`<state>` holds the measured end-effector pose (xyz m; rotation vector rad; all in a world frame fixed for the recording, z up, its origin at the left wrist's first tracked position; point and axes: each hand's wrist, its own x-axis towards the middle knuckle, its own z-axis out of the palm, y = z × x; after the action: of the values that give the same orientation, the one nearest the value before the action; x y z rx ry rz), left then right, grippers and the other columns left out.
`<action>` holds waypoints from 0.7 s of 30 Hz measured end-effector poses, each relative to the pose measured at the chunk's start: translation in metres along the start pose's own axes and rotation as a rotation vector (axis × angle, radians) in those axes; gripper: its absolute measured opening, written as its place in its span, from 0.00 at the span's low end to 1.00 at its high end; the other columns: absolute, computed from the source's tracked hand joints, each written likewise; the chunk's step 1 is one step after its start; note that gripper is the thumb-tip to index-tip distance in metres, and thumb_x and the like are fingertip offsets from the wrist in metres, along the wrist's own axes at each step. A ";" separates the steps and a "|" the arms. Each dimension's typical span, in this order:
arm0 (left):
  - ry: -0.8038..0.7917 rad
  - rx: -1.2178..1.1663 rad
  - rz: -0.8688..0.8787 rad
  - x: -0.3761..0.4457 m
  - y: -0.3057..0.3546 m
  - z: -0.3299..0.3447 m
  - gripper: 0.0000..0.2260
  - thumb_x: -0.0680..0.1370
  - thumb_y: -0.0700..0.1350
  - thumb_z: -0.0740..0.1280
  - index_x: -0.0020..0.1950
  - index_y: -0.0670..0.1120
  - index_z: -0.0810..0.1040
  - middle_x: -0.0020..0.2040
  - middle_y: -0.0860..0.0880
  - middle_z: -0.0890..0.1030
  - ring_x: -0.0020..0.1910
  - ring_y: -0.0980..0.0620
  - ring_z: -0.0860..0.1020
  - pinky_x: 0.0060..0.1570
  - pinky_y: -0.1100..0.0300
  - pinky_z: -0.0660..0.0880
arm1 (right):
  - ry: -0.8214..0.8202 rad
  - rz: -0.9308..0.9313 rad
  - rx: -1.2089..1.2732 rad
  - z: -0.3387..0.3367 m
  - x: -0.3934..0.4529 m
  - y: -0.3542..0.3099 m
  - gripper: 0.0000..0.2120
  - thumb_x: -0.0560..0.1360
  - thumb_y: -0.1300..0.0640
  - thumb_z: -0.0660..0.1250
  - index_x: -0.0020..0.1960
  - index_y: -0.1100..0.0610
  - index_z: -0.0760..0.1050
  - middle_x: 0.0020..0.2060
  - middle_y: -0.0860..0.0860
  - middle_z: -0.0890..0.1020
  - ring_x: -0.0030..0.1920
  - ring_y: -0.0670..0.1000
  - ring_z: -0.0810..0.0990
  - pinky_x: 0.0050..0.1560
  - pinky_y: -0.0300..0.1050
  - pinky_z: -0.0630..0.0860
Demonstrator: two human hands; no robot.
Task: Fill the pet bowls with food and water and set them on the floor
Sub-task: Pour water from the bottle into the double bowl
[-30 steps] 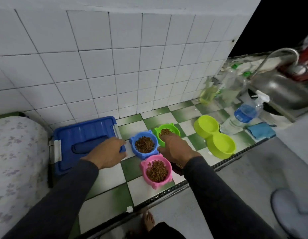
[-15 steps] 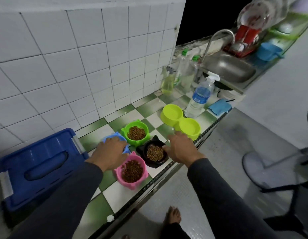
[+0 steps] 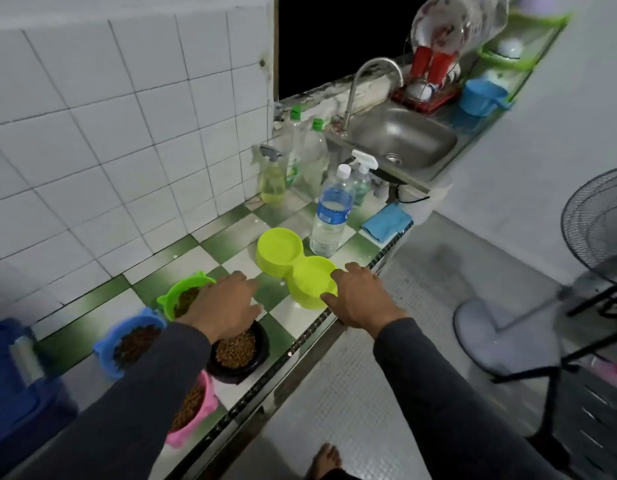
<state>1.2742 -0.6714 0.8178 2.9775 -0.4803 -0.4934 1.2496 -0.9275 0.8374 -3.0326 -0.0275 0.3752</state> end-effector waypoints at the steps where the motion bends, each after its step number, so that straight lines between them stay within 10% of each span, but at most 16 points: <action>1: 0.000 0.003 0.004 0.011 0.010 -0.002 0.26 0.81 0.60 0.62 0.77 0.53 0.68 0.71 0.46 0.73 0.69 0.42 0.72 0.68 0.43 0.72 | 0.001 0.006 0.008 -0.003 0.005 0.012 0.25 0.79 0.39 0.62 0.69 0.55 0.72 0.65 0.59 0.73 0.66 0.63 0.72 0.68 0.59 0.69; 21: 0.048 -0.203 -0.017 0.161 0.095 -0.035 0.38 0.79 0.65 0.67 0.83 0.51 0.58 0.78 0.43 0.67 0.75 0.40 0.66 0.72 0.45 0.69 | 0.066 -0.011 0.201 -0.050 0.112 0.126 0.24 0.80 0.42 0.64 0.67 0.57 0.74 0.61 0.60 0.76 0.61 0.62 0.76 0.62 0.58 0.75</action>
<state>1.4020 -0.8119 0.8150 2.7934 -0.3764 -0.4419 1.3713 -1.0540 0.8479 -2.8427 -0.0020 0.2598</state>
